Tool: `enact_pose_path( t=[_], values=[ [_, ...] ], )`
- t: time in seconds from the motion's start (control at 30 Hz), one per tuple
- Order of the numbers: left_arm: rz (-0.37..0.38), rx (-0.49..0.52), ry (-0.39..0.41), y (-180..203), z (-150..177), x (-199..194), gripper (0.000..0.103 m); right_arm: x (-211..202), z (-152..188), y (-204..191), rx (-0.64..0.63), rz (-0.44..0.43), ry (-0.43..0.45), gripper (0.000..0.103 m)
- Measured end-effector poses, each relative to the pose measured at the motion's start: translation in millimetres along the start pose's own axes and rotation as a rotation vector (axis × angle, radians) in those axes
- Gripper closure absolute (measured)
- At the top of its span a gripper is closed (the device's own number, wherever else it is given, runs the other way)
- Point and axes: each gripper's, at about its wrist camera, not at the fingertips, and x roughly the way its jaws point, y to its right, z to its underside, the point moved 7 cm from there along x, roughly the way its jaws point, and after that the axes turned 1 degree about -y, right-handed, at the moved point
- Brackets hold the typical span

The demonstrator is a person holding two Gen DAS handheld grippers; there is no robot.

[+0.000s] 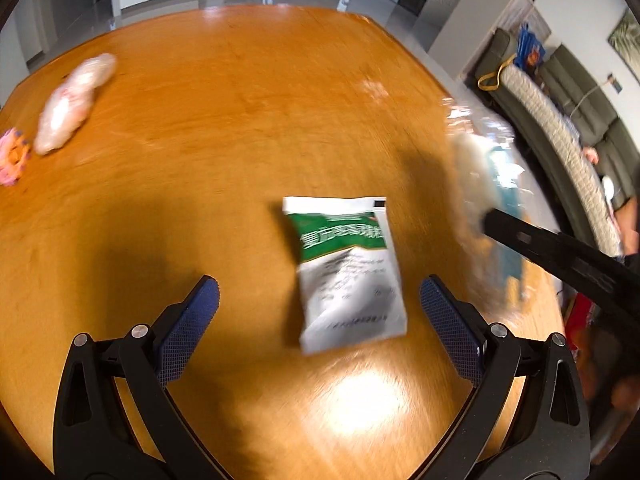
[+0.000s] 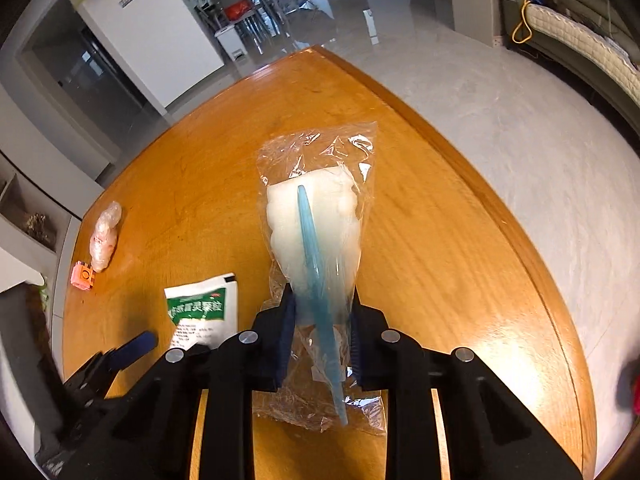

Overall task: Collect trash
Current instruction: 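Grasp the green medicine sachet with left gripper while right grasps the mask packet, then drop sachet from left gripper while right drops mask packet into trash bag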

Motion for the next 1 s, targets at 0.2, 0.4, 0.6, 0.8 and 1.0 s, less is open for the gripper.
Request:
enact_pose_path(
  t=[0.2, 0.4, 0.6, 0.8, 1.0],
  values=[
    [-0.183, 0.128, 0.061, 16, -8, 5, 0.058, -11, 9, 3, -0.006, -0.024, 0.000, 0.078],
    [-0.052, 0.031, 0.063, -11, 13, -33, 0.075, -28, 32, -15, -0.050, -0.080, -0.005, 0.078],
    [0.001, -0.042, 0.101, -39, 42, -74, 0.076, -43, 66, -48, -0.100, -0.123, -0.017, 0.078],
    [-0.021, -0.117, 0.178, -82, 82, -125, 0.076, -54, 116, -94, -0.181, -0.181, -0.057, 0.078],
    [-0.107, -0.209, 0.260, -144, 147, -186, 0.076, -55, 182, -159, -0.295, -0.266, -0.123, 0.078]
  ],
)
